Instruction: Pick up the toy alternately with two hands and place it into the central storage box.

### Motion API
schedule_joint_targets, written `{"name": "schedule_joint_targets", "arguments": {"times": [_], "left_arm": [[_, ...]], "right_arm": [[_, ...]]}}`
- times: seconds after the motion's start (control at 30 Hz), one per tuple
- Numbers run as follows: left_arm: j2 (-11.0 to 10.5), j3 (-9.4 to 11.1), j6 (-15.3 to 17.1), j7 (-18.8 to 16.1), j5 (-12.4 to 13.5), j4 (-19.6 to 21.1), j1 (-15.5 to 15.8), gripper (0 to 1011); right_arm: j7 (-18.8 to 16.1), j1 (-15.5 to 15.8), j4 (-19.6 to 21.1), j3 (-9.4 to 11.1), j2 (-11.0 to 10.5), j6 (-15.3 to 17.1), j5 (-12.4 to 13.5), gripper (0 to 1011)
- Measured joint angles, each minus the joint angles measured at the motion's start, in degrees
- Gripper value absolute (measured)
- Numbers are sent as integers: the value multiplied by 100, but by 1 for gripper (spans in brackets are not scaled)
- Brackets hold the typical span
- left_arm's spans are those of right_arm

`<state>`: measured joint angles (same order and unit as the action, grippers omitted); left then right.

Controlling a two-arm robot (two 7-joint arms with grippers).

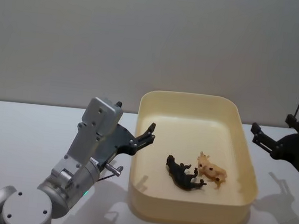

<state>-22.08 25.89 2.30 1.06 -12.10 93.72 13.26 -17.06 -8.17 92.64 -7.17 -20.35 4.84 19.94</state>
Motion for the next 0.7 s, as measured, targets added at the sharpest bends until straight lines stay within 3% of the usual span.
{"name": "schedule_joint_targets", "arguments": {"times": [0.47,0.7], "left_arm": [[-55,-127,793,-21,-406,97,-36,1001],[-45,-218,1037,-94,-625,-15,9,1001]], "right_arm": [[105,136,147,78,-100,-24,71,1001],[124,161,174,94,-119,-29,86,1001]]}}
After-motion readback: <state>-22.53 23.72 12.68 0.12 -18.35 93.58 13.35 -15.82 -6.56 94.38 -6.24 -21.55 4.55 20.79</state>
